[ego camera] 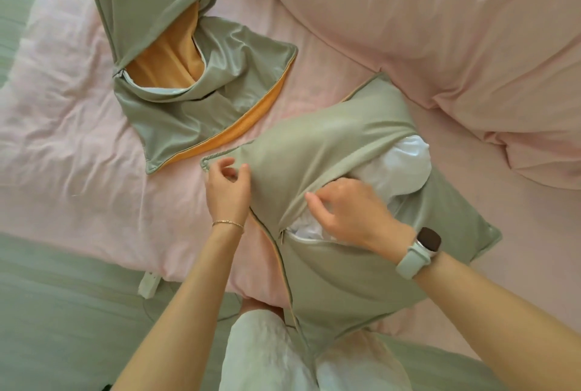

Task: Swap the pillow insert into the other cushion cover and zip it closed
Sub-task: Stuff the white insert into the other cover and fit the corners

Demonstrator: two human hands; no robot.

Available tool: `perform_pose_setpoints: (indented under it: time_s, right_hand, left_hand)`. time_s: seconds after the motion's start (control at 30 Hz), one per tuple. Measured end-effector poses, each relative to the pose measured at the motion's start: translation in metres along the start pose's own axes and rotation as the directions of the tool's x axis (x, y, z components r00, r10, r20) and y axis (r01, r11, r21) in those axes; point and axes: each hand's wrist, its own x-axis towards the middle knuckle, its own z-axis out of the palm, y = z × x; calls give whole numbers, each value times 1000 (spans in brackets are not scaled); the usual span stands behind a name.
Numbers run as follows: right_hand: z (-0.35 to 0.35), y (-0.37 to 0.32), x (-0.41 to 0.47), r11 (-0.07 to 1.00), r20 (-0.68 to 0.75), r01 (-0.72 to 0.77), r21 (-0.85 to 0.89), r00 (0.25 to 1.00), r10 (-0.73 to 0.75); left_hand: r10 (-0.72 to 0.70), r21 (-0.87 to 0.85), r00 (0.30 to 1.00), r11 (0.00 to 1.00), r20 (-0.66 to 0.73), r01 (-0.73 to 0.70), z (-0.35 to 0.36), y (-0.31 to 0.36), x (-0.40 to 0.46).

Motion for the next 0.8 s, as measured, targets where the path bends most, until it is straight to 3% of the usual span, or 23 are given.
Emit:
perform_pose_setpoints:
  time_s: [0.07,0.13,0.2,0.27,0.33,0.4,0.43,0.5,0.63,0.8]
  right_hand:
    - [-14,-9,4,1000,-258,-16,4,966,17]
    - [-23,-16,19,999,-411,35,30,912,-20]
    - [-29,-18,46,994,-459,98,47,886,-66]
    - [-31,-16,77,997,-358,75,-18,931,-76]
    - [-29,0,106,983,-78,-71,-170,995,59]
    - [-28,23,118,928,187,-224,-297,940,286]
    - [-27,32,116,905,234,-259,-338,908,348]
    - [-28,39,104,876,200,-304,-375,896,397]
    - [-43,29,63,832,-124,-395,-389,918,378]
    - [-75,41,31,933,-236,-344,-109,920,312]
  left_hand:
    - [-280,-87,956,958,-81,274,1,-16,7]
    - [-513,-309,838,779,184,545,5,-24,10]
    - [-401,-437,782,664,477,607,9,-31,10]
    - [-255,-532,802,634,541,560,15,-36,11]
    - [-185,-573,842,658,507,489,21,-29,11]
    - [-113,-558,873,728,474,397,27,-16,10]
    - [-82,-537,881,765,467,356,31,-10,9]
    - [-41,-491,897,825,441,279,36,0,6]
    - [15,-467,903,860,429,208,42,15,5]
    - [192,-454,866,890,463,46,44,43,27]
